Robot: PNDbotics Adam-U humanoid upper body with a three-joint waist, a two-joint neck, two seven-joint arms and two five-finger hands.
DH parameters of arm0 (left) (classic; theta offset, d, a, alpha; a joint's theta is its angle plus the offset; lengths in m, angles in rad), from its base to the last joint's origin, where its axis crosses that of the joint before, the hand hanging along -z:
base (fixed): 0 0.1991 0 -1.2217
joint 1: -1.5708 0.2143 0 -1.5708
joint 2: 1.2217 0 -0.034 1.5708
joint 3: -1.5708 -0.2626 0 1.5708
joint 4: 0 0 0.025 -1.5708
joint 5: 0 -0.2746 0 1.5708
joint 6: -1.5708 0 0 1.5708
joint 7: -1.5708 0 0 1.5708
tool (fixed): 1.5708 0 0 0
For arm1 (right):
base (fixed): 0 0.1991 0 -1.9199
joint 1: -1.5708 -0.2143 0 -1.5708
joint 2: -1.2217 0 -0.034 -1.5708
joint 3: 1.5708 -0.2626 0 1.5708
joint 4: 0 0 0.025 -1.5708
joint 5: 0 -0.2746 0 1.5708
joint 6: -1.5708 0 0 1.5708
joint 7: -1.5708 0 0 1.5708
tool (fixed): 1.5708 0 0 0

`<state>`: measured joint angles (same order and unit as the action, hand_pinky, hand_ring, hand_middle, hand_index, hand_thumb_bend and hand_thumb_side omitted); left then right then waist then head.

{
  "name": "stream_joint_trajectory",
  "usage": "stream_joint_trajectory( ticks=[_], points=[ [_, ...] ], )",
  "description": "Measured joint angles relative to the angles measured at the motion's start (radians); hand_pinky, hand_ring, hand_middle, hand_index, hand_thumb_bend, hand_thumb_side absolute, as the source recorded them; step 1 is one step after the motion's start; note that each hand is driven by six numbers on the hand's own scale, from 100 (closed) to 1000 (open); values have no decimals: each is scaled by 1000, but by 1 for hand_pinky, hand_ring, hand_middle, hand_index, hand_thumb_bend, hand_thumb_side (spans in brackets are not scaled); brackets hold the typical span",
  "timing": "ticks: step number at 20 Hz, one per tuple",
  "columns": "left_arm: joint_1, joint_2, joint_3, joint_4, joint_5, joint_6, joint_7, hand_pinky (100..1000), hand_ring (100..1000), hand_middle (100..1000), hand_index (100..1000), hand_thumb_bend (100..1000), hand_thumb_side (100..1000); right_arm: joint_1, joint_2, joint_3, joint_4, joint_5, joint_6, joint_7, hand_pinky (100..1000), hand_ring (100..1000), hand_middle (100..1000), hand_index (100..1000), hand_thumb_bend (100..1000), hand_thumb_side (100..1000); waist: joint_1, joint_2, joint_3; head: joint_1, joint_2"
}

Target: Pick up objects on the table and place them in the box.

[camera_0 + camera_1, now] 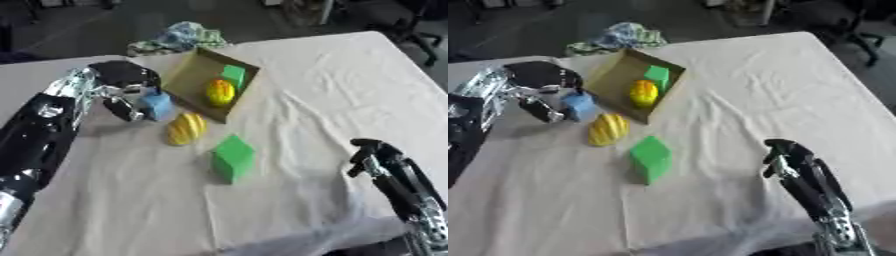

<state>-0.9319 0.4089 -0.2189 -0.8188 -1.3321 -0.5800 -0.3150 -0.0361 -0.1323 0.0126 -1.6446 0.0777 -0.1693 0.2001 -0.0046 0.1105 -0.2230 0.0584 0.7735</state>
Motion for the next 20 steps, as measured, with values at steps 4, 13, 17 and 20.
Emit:
stream_joint_trajectory(
  ticks=[4,13,17,20],
  points=[
    [-24,27,-17,-35,7,-14,-92,923,963,982,947,462,420,-2,0,0,0,0,0,0,508,420,477,747,100,567,0,0,-2,0,0],
    [-29,41,-24,-4,-76,-42,-94,926,964,974,925,481,415,-18,5,1,1,0,2,3,508,420,477,747,100,588,0,14,-27,0,0],
    [-33,40,-12,18,-123,-49,-29,921,955,959,913,441,384,-26,14,2,0,-1,4,5,509,420,476,747,100,592,0,21,-37,0,0],
    [-34,37,1,34,-149,-47,34,916,945,950,906,403,360,-27,16,6,0,-2,6,7,509,420,476,747,100,589,0,24,-42,0,0]
  ],
)
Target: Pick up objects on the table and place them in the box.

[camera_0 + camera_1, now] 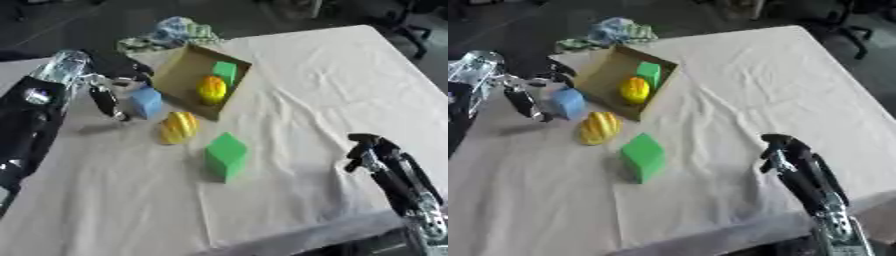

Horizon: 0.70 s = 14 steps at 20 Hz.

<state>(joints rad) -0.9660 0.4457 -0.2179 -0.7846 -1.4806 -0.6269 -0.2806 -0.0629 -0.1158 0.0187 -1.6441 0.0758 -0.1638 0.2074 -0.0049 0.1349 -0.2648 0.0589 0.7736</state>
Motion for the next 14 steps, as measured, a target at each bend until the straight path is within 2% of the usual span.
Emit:
stream_joint_trajectory(
  ticks=[5,10,14],
  points=[
    [0,-17,12,26,-31,4,88,896,903,905,874,351,333,-7,6,0,0,-2,-1,3,509,420,476,747,100,589,0,0,-3,0,0],
    [1,-24,18,50,-45,0,111,881,865,865,840,318,319,-7,6,0,0,-3,-1,5,510,420,476,747,100,585,0,0,-2,-1,0],
    [1,-25,21,55,-39,-4,97,837,781,754,737,260,282,-7,6,0,0,-3,-1,5,510,420,476,747,100,583,0,0,-1,-1,0]
  ],
)
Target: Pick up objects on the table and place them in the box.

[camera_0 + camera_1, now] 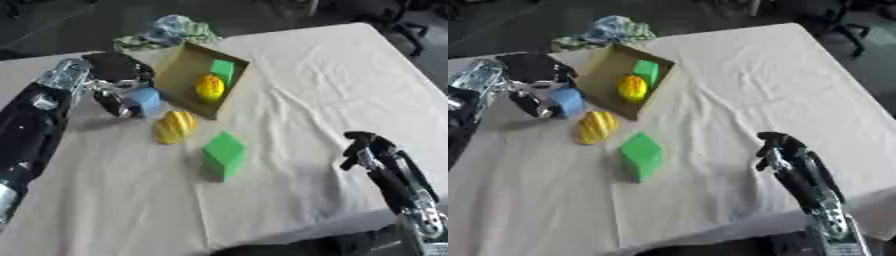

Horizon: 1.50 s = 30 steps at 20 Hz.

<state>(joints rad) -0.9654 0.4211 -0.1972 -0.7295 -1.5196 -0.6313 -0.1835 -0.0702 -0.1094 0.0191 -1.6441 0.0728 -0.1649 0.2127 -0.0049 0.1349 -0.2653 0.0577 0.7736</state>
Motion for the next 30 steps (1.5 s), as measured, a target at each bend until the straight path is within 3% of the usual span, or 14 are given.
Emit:
stream_joint_trajectory(
  ticks=[3,4,5,12,19,22,28,30],
  points=[
    [0,0,3,-15,31,5,9,800,711,669,675,206,244,0,0,0,0,0,0,0,510,419,476,747,100,583,0,0,6,-2,0],
    [0,1,3,-28,47,10,23,786,683,638,657,100,276,0,0,0,0,0,0,0,510,419,476,747,100,583,0,0,7,-4,0],
    [-1,1,3,-43,65,16,38,785,680,634,656,156,222,0,0,0,0,0,0,0,510,419,476,747,100,582,0,0,7,-5,0],
    [-24,-5,2,-125,157,100,116,781,696,649,677,192,204,0,0,0,1,0,0,1,510,419,475,747,100,584,0,0,7,-7,0],
    [-14,-98,17,-65,30,248,219,781,706,693,729,177,227,0,1,7,6,0,0,8,511,419,475,747,100,588,0,0,-9,5,0],
    [-3,-127,32,-25,-18,309,256,806,761,784,854,251,262,-1,4,10,7,0,1,10,511,419,474,747,100,586,0,0,-12,9,0],
    [2,-140,42,6,-67,418,299,859,833,897,949,461,333,-5,8,12,7,0,2,11,511,418,474,747,100,583,0,0,-12,10,0],
    [2,-139,42,1,-61,434,308,871,846,921,967,461,514,-5,8,12,7,0,2,11,511,418,473,747,100,583,0,0,-9,9,0]
  ],
)
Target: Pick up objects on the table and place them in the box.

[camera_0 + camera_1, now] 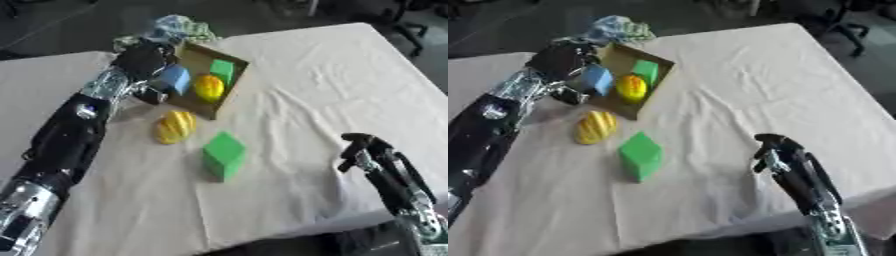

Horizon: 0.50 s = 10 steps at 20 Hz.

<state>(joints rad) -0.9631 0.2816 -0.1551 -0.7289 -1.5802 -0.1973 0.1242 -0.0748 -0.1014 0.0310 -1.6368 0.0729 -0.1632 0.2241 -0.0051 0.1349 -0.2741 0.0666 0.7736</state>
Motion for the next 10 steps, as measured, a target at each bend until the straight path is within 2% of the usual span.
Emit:
stream_joint_trajectory(
  ticks=[2,3,4,5,7,10],
  points=[
    [0,4,-2,-14,22,4,0,877,853,931,974,461,591,0,0,0,0,0,0,0,511,418,473,747,100,579,0,0,4,-1,0],
    [-1,10,-3,-25,38,3,-1,871,847,921,963,433,569,0,0,0,0,0,0,0,511,418,473,747,100,576,0,0,4,-3,0],
    [-1,17,-5,-41,58,-1,-4,852,823,871,926,353,398,0,0,0,0,0,0,0,511,417,473,747,100,574,0,0,6,-6,0],
    [-2,26,-9,-60,84,-14,-9,841,806,847,908,293,292,0,0,-1,0,0,-1,-1,511,417,473,747,100,574,0,0,9,-9,0],
    [-2,53,-26,-104,166,-72,-39,814,766,792,877,150,256,0,0,-3,0,1,-2,-3,511,417,473,747,100,576,0,0,14,-16,0],
    [-2,111,-71,-180,333,-224,-179,817,771,799,876,166,291,1,-1,-7,0,3,-3,-5,511,417,473,747,100,574,0,0,23,-26,0]
  ],
)
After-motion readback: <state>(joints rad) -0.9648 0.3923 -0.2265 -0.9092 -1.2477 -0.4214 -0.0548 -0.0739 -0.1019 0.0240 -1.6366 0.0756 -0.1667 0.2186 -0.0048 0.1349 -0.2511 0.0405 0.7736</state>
